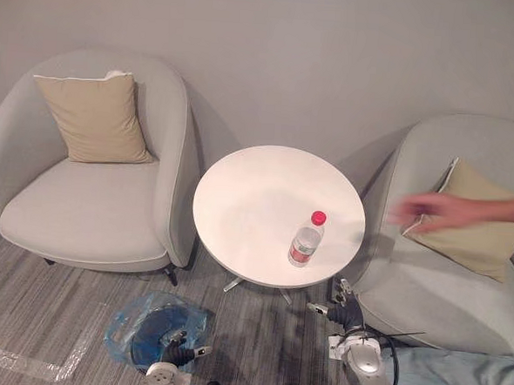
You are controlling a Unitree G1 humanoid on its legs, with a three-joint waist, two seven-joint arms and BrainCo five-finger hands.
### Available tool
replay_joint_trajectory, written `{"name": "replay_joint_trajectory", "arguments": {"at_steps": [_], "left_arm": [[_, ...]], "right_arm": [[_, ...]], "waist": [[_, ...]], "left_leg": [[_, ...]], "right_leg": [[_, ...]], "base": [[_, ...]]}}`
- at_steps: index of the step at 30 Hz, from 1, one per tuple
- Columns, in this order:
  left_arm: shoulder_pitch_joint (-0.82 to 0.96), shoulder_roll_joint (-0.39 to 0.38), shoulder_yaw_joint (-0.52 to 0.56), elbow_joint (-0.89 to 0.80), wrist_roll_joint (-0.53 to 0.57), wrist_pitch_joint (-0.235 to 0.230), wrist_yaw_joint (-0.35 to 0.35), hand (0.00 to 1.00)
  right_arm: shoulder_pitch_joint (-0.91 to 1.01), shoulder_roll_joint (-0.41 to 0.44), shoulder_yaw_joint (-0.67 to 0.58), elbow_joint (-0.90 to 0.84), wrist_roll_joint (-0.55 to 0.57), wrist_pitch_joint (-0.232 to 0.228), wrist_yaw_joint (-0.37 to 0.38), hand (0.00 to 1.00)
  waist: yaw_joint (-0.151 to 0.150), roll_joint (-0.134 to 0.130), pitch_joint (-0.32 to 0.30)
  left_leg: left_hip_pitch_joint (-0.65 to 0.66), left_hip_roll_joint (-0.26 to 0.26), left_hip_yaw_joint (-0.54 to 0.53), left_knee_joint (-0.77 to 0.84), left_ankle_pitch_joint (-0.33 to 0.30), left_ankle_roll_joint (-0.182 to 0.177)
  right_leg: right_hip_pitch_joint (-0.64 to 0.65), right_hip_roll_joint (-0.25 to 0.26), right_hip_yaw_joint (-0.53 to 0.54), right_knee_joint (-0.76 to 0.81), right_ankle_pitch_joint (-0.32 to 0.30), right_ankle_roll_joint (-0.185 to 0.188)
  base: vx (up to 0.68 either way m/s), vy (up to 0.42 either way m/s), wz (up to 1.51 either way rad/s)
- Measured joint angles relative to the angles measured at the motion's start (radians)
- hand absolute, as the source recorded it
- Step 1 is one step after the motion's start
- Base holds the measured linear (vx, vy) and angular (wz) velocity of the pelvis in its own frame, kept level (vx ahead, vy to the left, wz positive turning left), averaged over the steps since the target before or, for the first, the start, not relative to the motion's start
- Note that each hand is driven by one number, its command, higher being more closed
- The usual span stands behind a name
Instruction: Gather rubbish on tea table into small bin, then transfer packed bag to large trash can.
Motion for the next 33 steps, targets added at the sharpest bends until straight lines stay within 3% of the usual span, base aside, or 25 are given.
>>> {"name": "replay_joint_trajectory", "arguments": {"at_steps": [16,33], "left_arm": [[0.017,-0.005,0.001,-0.058,0.003,-0.003,0.0,0.0],[-0.002,-0.006,0.001,-0.059,0.003,-0.005,0.003,0.0]], "right_arm": [[-0.169,0.005,-0.003,0.055,0.006,0.003,-0.072,0.0],[-0.228,0.015,-0.006,0.121,0.015,0.009,-0.073,0.0]], "waist": [[0.011,0.016,0.038],[0.027,0.023,0.07]], "left_leg": [[-0.022,-0.015,-0.043,-0.022,0.013,0.008],[-0.03,-0.014,-0.055,-0.021,0.013,0.008]], "right_leg": [[-0.001,-0.009,-0.035,-0.013,-0.001,0.008],[-0.005,-0.009,-0.043,-0.009,-0.004,0.001]], "base": [[0.0,-0.005,0.07],[0.0,-0.006,0.02]]}}
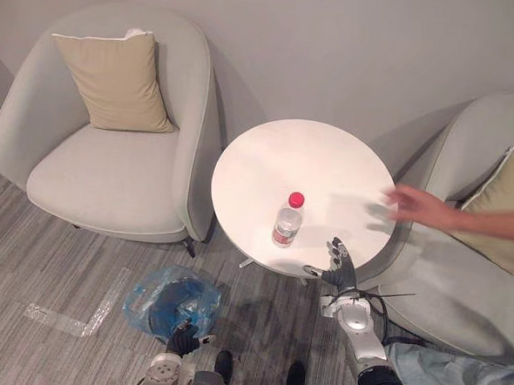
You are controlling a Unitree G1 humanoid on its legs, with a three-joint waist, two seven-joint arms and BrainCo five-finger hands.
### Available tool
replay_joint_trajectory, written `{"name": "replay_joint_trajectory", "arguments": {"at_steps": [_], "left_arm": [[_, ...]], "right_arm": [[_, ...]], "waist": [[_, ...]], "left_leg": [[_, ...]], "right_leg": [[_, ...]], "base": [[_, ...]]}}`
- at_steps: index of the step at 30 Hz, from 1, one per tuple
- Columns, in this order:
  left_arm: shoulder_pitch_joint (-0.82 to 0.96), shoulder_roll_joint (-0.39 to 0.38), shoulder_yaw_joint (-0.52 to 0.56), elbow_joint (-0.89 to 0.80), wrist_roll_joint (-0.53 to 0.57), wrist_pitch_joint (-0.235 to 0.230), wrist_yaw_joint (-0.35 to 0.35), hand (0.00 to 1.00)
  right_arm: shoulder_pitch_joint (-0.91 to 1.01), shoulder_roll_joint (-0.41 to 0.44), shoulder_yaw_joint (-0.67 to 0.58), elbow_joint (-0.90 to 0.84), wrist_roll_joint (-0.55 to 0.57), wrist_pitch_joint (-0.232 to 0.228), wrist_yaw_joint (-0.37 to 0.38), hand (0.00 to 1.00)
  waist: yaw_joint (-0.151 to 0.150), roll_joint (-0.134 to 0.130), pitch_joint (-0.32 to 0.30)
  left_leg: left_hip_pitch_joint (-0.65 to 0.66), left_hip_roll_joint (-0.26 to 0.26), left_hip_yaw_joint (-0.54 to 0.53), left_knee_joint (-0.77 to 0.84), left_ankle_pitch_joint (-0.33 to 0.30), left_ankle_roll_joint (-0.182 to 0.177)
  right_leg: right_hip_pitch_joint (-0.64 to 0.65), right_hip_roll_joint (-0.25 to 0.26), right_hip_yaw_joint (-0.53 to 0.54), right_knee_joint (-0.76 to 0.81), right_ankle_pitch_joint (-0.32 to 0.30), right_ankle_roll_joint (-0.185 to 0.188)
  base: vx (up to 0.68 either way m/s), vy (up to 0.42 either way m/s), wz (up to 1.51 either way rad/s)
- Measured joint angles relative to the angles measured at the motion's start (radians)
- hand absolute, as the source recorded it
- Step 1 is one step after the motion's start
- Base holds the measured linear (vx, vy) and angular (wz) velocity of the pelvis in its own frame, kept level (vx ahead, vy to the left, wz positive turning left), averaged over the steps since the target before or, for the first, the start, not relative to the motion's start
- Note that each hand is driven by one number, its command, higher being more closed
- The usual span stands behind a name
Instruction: Gather rubbish on tea table into small bin, then transfer packed bag to large trash can.
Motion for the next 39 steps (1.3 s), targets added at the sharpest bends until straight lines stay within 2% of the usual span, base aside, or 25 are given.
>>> {"name": "replay_joint_trajectory", "arguments": {"at_steps": [14,23,28,39], "left_arm": [[0.0,0.0,0.0,0.0,0.001,-0.002,0.0,0.0],[0.0,-0.003,0.001,-0.003,-0.001,-0.015,-0.001,0.0],[0.0,-0.007,0.012,-0.008,-0.005,-0.017,-0.001,0.0],[-0.015,-0.019,0.042,-0.06,-0.06,-0.023,0.001,0.0]], "right_arm": [[0.025,0.0,0.019,-0.061,-0.013,-0.001,0.004,0.0],[-0.012,-0.003,0.052,-0.062,-0.009,-0.001,0.011,0.0],[-0.065,-0.002,0.071,-0.021,0.029,-0.002,0.01,0.0],[-0.225,0.001,0.034,0.004,0.032,0.0,-0.071,0.0]], "waist": [[0.001,0.001,0.001],[0.019,0.007,0.004],[0.028,0.01,0.01],[0.064,0.023,0.095]], "left_leg": [[0.01,0.0,0.001,-0.004,0.0,0.0],[-0.003,-0.002,-0.031,-0.004,0.004,0.003],[-0.01,-0.002,-0.047,-0.004,0.006,0.003],[-0.067,-0.004,-0.077,0.002,0.017,0.001]], "right_leg": [[0.006,0.0,0.001,0.0,-0.001,0.001],[0.006,0.0,-0.029,0.0,-0.002,0.002],[0.005,-0.001,-0.042,0.0,-0.004,-0.001],[-0.029,-0.001,-0.067,0.002,-0.003,-0.003]], "base": [[0.0,0.0,0.0],[0.0,-0.004,0.09],[-0.02,-0.018,0.11],[-0.02,-0.012,0.09]]}}
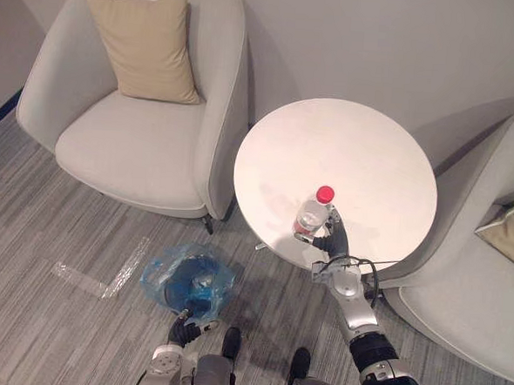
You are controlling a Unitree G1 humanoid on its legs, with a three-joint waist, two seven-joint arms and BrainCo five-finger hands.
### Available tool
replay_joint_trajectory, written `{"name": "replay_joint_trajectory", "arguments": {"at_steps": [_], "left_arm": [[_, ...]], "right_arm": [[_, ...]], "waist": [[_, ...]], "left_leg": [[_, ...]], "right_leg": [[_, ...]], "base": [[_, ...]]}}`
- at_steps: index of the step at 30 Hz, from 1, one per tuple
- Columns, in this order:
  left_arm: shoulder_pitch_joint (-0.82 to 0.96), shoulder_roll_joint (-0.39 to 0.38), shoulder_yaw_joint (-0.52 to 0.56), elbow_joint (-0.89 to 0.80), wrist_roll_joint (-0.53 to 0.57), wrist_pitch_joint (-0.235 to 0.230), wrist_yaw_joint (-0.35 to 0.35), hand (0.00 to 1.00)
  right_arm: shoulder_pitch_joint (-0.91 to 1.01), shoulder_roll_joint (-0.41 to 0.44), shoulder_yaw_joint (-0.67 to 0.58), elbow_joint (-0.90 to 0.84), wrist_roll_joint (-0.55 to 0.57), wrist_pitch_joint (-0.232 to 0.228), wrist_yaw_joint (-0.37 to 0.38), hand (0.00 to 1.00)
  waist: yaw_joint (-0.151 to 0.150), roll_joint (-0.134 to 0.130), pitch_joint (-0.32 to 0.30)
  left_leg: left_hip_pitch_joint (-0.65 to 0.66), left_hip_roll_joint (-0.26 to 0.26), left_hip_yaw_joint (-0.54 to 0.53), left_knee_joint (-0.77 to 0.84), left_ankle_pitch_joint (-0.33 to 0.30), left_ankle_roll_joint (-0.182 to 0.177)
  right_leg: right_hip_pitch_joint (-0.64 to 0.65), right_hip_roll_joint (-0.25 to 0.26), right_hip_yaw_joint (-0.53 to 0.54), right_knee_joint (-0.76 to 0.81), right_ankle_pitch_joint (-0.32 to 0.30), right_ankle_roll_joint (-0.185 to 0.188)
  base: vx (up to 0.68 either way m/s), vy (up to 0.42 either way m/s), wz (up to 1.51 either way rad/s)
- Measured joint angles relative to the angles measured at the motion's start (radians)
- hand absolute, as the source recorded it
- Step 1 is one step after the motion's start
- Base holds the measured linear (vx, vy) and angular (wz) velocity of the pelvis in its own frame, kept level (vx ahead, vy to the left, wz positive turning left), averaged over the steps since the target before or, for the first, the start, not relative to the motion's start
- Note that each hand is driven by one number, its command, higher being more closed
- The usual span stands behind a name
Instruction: Gather rubbish on tea table into small bin, then transfer packed bag to large trash can.
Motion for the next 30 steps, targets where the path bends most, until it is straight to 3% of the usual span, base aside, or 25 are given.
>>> {"name": "replay_joint_trajectory", "arguments": {"at_steps": [7,8,15,21,25,30], "left_arm": [[-0.003,0.0,-0.002,-0.03,-0.027,-0.015,0.012,0.0],[-0.007,0.001,-0.002,-0.036,-0.034,-0.018,0.012,0.0],[-0.027,-0.003,-0.013,-0.048,-0.049,-0.019,0.012,0.0],[-0.033,-0.005,-0.014,-0.058,-0.058,-0.02,0.014,0.0],[-0.033,-0.006,-0.012,-0.056,-0.053,-0.014,0.014,0.0],[-0.031,0.0,-0.01,-0.038,-0.016,-0.006,0.009,0.0]], "right_arm": [[-0.106,-0.005,-0.008,0.049,0.058,0.0,-0.007,0.0],[-0.132,-0.007,-0.007,0.058,0.077,0.0,-0.007,1.0],[-0.234,-0.033,0.0,0.118,0.117,0.001,-0.007,1.0],[-0.235,-0.037,0.041,0.098,0.121,0.001,-0.005,1.0],[-0.079,-0.034,0.075,-0.12,0.114,-0.002,0.025,1.0],[0.083,-0.024,0.098,-0.26,0.111,-0.012,0.066,1.0]], "waist": [[0.009,0.002,0.042],[0.011,0.002,0.054],[0.04,0.013,0.084],[0.044,0.019,0.106],[0.036,0.018,0.105],[0.016,0.005,0.09]], "left_leg": [[-0.038,0.0,-0.015,0.02,-0.003,0.003],[-0.049,0.0,-0.019,0.029,-0.004,0.005],[-0.082,0.0,-0.035,0.05,-0.005,0.004],[-0.081,0.002,-0.034,0.054,-0.006,0.004],[-0.067,0.006,-0.033,0.054,-0.006,0.004],[-0.023,0.008,-0.026,0.049,-0.006,0.004]], "right_leg": [[-0.026,-0.001,-0.001,0.01,0.006,-0.007],[-0.033,-0.001,-0.001,0.014,0.007,-0.008],[-0.055,-0.002,0.0,0.028,0.007,-0.008],[-0.057,-0.002,0.009,0.036,0.007,-0.008],[-0.045,-0.003,0.014,0.04,0.007,-0.007],[-0.009,-0.003,0.024,0.04,0.009,-0.004]], "base": [[0.01,0.006,0.07],[-0.03,0.013,0.12],[-0.02,0.003,0.07],[0.0,-0.001,0.01],[0.0,0.0,0.0],[-0.02,-0.002,-0.06]]}}
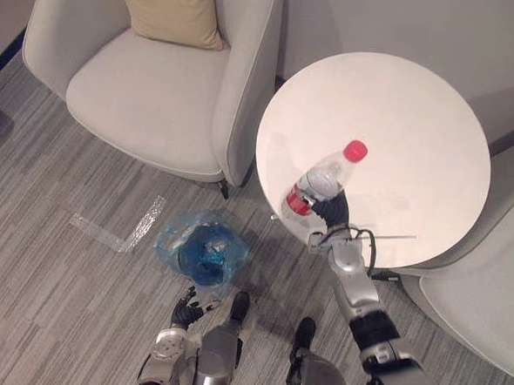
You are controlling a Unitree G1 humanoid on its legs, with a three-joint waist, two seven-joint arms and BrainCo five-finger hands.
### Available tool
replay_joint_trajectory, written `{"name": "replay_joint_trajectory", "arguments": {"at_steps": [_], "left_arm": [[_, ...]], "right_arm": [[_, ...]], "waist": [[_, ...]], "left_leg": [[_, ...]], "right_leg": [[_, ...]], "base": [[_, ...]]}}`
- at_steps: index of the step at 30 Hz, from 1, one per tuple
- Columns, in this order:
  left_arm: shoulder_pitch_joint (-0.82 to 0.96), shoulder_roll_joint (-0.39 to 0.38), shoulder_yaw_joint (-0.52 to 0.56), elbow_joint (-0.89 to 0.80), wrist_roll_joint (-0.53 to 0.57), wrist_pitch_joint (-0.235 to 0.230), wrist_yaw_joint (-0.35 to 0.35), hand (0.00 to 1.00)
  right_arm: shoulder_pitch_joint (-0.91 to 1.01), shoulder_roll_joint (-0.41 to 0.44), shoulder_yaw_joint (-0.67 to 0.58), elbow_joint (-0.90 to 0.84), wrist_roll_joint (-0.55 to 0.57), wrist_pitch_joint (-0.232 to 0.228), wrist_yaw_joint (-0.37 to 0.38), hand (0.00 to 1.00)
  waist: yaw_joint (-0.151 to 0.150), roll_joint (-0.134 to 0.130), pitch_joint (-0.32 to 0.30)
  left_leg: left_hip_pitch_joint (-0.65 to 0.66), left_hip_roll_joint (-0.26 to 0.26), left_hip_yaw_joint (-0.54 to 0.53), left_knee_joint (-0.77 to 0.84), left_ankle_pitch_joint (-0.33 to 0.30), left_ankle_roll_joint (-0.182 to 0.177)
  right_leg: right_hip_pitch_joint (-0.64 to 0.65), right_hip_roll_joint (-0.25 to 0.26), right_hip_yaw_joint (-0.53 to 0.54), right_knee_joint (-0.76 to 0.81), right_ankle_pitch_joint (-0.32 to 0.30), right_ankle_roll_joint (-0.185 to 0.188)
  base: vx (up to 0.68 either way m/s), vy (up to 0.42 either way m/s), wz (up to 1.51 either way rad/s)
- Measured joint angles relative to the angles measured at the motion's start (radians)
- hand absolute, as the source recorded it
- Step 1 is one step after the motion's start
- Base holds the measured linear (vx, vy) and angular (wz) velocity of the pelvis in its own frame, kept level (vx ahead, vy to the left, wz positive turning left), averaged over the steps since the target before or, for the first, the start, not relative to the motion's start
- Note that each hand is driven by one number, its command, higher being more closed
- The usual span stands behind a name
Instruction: Gather rubbish on tea table into small bin, then transfer packed bag to large trash can.
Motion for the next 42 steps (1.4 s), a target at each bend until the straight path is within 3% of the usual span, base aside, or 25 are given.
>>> {"name": "replay_joint_trajectory", "arguments": {"at_steps": [8,13,17,22,26,27,29,31,32,33,34,35,36,37,39,41,42], "left_arm": [[0.017,0.021,-0.034,0.065,0.032,0.017,-0.017,0.0],[0.036,0.024,-0.047,0.084,0.038,0.016,-0.018,0.0],[0.036,0.035,-0.085,0.098,0.038,0.015,-0.02,0.0],[0.035,0.049,-0.132,0.1,0.037,0.016,-0.021,0.0],[0.034,0.051,-0.13,0.099,0.037,0.016,-0.015,0.0],[0.032,0.049,-0.128,0.098,0.036,0.016,-0.014,0.0],[0.025,0.028,-0.128,0.096,0.035,0.016,-0.009,0.0],[0.021,0.014,-0.127,0.089,0.031,0.015,-0.002,0.0],[0.021,0.006,-0.126,0.082,0.025,0.016,0.003,0.0],[0.022,0.003,-0.126,0.081,0.02,0.016,0.005,0.0],[0.019,0.006,-0.125,0.083,0.02,0.015,0.005,0.0],[0.007,0.016,-0.122,0.084,0.021,0.016,0.004,0.0],[0.001,0.014,-0.122,0.084,0.021,0.017,0.004,0.0],[0.002,0.012,-0.125,0.081,0.025,0.017,0.004,0.0],[0.007,0.006,-0.132,0.083,0.038,0.017,0.008,0.0],[0.016,-0.03,-0.155,0.095,0.061,0.016,0.01,0.0],[0.011,-0.036,-0.175,0.104,0.076,0.016,0.007,0.0]], "right_arm": [[0.217,0.011,0.048,-0.161,-0.091,-0.013,0.068,1.0],[0.318,0.009,0.072,-0.216,-0.177,-0.016,0.096,1.0],[0.344,0.009,0.107,-0.215,-0.198,-0.015,0.104,1.0],[0.342,0.008,0.112,-0.216,-0.236,-0.015,0.099,1.0],[0.318,0.015,0.118,-0.219,-0.236,-0.015,0.089,1.0],[0.301,0.016,0.119,-0.219,-0.235,-0.015,0.087,1.0],[0.256,0.006,0.117,-0.216,-0.233,-0.015,0.078,1.0],[0.242,-0.007,0.113,-0.211,-0.231,-0.015,0.065,1.0],[0.239,-0.017,0.116,-0.211,-0.231,-0.015,0.064,1.0],[0.24,-0.02,0.114,-0.21,-0.231,-0.013,0.062,1.0],[0.239,-0.017,0.112,-0.209,-0.231,-0.012,0.057,1.0],[0.234,-0.011,0.103,-0.207,-0.23,-0.015,0.051,1.0],[0.231,-0.014,0.087,-0.193,-0.229,-0.015,0.048,1.0],[0.233,-0.012,0.064,-0.172,-0.227,-0.014,0.043,1.0],[0.256,-0.012,0.03,-0.16,-0.228,-0.007,0.035,1.0],[0.28,-0.013,0.01,-0.16,-0.228,-0.006,0.018,1.0],[0.279,0.003,0.006,-0.152,-0.228,-0.004,0.017,1.0]], "waist": [[-0.033,-0.039,-0.125],[-0.051,-0.037,-0.16],[-0.068,-0.035,-0.164],[-0.114,-0.032,-0.167],[-0.104,-0.047,-0.199],[-0.104,-0.045,-0.199],[-0.106,0.001,-0.188],[-0.092,0.029,-0.178],[-0.083,0.048,-0.17],[-0.078,0.056,-0.17],[-0.081,0.048,-0.17],[-0.086,0.029,-0.164],[-0.09,0.031,-0.165],[-0.101,0.033,-0.166],[-0.118,0.034,-0.168],[-0.126,0.069,-0.191],[-0.126,0.065,-0.194]], "left_leg": [[0.035,-0.004,0.055,-0.016,0.0,-0.002],[0.08,0.002,0.077,-0.025,0.002,-0.008],[0.107,0.001,0.095,-0.028,0.0,-0.013],[0.061,-0.027,-0.032,-0.009,0.015,-0.011],[-0.02,-0.057,-0.134,-0.011,0.08,-0.028],[-0.045,-0.057,-0.152,-0.009,0.094,-0.034],[-0.116,-0.03,-0.22,0.01,0.121,-0.058],[-0.133,-0.005,-0.246,0.005,0.133,-0.07],[-0.135,0.018,-0.222,-0.008,0.114,-0.049],[-0.141,0.051,-0.145,-0.028,0.074,0.012],[-0.147,0.056,-0.08,-0.034,0.018,0.066],[-0.181,0.061,0.003,0.028,0.007,0.077],[-0.232,0.065,0.062,0.155,0.017,0.089],[-0.248,0.066,0.11,0.28,0.011,0.081],[-0.212,0.077,0.196,0.43,-0.059,0.021],[-0.114,0.096,0.242,0.285,-0.133,-0.029],[-0.08,0.076,0.23,0.175,-0.121,-0.034]], "right_leg": [[0.014,0.0,0.046,-0.032,0.001,0.01],[0.026,0.004,0.071,-0.009,-0.01,0.019],[-0.013,-0.005,0.104,0.119,-0.059,0.022],[-0.064,-0.011,0.255,0.289,-0.111,0.061],[-0.08,-0.024,0.33,0.266,-0.177,0.064],[-0.08,-0.026,0.316,0.237,-0.181,0.06],[-0.076,0.005,0.248,0.164,-0.143,0.043],[-0.069,0.03,0.21,0.146,-0.123,0.028],[-0.061,0.048,0.193,0.143,-0.114,0.018],[-0.062,0.057,0.171,0.137,-0.103,0.002],[-0.063,0.048,0.158,0.122,-0.095,-0.017],[-0.069,0.015,0.123,0.105,-0.095,-0.023],[-0.081,-0.003,0.086,0.115,-0.079,-0.019],[-0.079,-0.022,0.051,0.118,-0.076,-0.021],[-0.059,-0.048,0.007,0.111,-0.073,-0.016],[-0.055,-0.032,-0.027,0.079,-0.057,0.008],[-0.049,-0.03,-0.042,0.053,-0.042,0.022]], "base": [[-0.07,-0.009,-0.22],[-0.1,-0.021,-0.16],[-0.08,-0.006,-0.16],[-0.08,0.007,0.68],[-0.01,-0.103,0.91],[-0.07,-0.14,0.94],[-0.12,-0.121,0.85],[-0.14,-0.103,0.55],[-0.18,-0.151,0.46],[-0.16,-0.145,0.53],[-0.15,-0.107,0.7],[-0.15,-0.083,0.81],[-0.13,-0.076,0.86],[-0.13,-0.092,0.84],[-0.08,-0.037,0.71],[-0.02,0.069,0.71],[-0.01,0.151,0.75]]}}
